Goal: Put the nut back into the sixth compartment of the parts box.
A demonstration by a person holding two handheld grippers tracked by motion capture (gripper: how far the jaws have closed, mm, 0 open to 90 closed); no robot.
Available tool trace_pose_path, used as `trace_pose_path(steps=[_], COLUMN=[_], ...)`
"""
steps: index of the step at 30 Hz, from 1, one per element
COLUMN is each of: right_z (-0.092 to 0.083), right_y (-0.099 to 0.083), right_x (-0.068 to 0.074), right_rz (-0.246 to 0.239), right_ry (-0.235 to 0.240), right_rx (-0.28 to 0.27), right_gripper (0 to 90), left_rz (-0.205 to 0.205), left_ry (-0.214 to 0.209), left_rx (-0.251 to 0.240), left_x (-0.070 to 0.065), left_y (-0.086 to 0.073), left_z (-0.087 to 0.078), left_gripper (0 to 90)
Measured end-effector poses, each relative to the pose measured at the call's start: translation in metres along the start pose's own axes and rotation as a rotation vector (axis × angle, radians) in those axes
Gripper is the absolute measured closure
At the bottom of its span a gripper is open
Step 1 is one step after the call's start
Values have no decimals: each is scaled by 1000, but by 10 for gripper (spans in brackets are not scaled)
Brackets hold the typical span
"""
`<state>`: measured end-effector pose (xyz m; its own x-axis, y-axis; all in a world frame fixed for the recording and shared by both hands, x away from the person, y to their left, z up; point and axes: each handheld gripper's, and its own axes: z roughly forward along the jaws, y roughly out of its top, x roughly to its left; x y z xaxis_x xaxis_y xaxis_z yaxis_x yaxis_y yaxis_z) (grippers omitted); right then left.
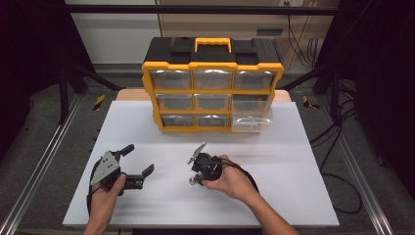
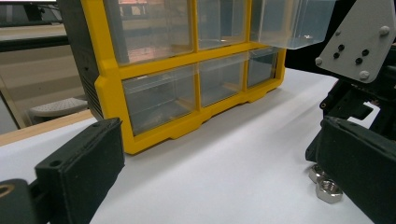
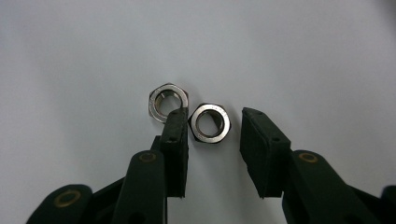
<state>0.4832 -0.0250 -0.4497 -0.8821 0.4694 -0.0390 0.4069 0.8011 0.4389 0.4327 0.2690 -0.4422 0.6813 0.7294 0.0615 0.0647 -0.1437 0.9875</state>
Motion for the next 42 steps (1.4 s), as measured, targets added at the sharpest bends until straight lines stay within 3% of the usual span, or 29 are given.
trace_pose_path(steps=[17, 25, 34, 42], right_z=[8, 7, -12, -28], right_y=[6, 6, -2, -12], right_x=[-7, -8, -13, -21], right_rz=[48, 37, 50, 90], right_ry=[10, 2, -32, -56], right_rx=[11, 16, -38, -104], right_gripper=[664, 701, 701, 701], left_rz=[1, -1, -8, -4], left_ry=[-1, -1, -2, -6], left_rx=[3, 0, -12, -24], left_x=[0, 0, 0, 0], left_y=[0, 0, 0, 1], left_z=[0, 0, 0, 0], left_gripper=[10, 10, 8, 8])
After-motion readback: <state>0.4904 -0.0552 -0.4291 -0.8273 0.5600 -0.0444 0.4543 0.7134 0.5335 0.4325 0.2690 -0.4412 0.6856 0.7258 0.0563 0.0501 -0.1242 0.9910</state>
